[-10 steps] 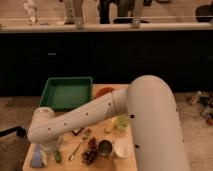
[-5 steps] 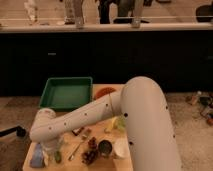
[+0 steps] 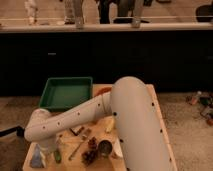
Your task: Place pepper in red bowl
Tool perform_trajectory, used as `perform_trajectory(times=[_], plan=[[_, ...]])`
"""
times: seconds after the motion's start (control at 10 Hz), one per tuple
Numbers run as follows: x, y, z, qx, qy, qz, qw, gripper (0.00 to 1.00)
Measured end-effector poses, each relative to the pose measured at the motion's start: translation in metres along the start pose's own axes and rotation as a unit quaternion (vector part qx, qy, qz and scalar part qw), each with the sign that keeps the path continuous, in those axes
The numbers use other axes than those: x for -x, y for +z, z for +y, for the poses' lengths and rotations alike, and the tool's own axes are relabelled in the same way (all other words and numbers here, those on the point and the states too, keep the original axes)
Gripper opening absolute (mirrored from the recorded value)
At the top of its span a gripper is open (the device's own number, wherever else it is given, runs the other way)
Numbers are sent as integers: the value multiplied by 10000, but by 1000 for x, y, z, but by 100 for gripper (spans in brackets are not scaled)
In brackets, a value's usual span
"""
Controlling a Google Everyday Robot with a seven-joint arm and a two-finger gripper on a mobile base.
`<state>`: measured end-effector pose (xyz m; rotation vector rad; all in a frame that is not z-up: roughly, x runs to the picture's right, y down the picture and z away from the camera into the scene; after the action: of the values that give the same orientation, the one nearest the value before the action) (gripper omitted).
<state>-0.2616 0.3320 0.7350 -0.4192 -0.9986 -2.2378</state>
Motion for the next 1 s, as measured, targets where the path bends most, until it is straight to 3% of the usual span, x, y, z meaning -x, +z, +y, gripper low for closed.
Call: perform_trajectory(times=[0.3, 1.0], plan=[[-1, 3, -3, 104, 103, -105, 9998, 80], [-2, 9, -1, 95, 71, -153, 9998, 80]])
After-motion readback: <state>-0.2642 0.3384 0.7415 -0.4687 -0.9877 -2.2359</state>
